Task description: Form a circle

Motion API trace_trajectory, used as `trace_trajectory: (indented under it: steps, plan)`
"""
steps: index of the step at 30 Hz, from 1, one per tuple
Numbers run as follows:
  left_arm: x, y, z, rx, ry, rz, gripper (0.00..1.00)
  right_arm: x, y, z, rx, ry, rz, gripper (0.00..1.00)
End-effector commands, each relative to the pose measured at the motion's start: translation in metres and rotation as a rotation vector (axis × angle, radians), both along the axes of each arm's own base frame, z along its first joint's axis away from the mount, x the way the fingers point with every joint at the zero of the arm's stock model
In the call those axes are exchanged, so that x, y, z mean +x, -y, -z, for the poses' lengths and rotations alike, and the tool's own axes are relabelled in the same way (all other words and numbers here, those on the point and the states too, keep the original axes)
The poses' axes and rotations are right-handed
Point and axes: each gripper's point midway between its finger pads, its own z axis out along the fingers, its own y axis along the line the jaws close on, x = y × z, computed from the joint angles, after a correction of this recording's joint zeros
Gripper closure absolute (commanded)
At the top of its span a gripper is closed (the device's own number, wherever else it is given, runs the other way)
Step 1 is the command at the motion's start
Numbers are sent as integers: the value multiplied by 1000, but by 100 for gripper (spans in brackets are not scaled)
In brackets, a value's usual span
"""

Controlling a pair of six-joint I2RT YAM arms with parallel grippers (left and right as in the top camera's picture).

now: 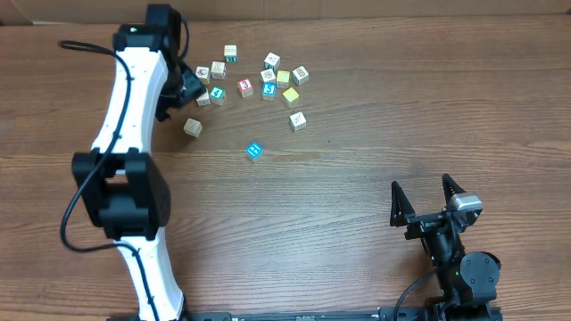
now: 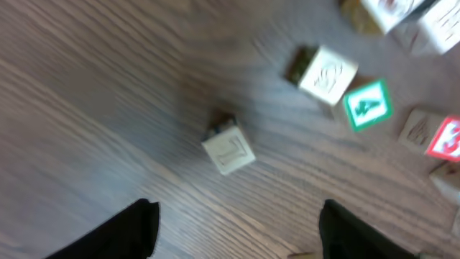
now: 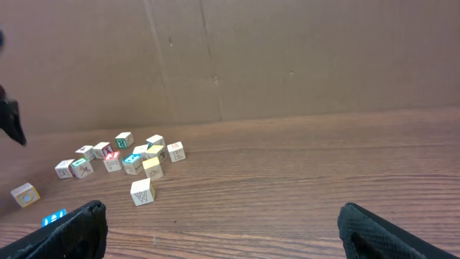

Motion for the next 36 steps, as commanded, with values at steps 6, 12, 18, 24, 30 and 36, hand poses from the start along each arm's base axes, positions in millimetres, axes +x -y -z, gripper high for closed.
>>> trace_trajectory:
  steps: [6, 12, 18, 24, 30, 36]
  plan:
    - [-8, 21, 52, -70, -132, 36, 41, 0, 1, 1, -1, 6, 7, 0]
    - [-8, 11, 66, -34, -155, -1, 44, 0, 1, 1, -1, 6, 7, 0]
    - [-8, 1, 66, 30, -151, -3, 53, 0, 1, 1, -1, 6, 7, 0]
    - [-7, -2, 69, 48, -148, -3, 48, 0, 1, 1, -1, 6, 7, 0]
    - [-9, -5, 85, 58, -148, -12, 48, 0, 1, 1, -1, 5, 7, 0]
    - [-5, -8, 86, 54, -127, -65, 52, 0, 1, 1, -1, 6, 7, 0]
